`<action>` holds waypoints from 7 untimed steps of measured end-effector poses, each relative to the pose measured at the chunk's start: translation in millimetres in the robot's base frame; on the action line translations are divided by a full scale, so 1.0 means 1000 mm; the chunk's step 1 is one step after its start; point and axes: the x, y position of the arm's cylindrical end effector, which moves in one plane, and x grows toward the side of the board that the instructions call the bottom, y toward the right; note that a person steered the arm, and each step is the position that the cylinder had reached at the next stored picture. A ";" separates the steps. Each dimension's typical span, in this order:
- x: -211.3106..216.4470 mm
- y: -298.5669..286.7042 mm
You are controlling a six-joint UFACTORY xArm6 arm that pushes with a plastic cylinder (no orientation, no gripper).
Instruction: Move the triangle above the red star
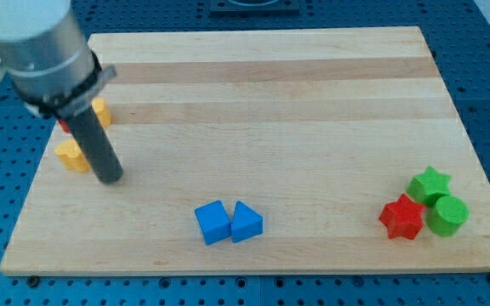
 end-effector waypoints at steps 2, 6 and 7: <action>0.000 -0.065; -0.053 -0.075; -0.058 -0.086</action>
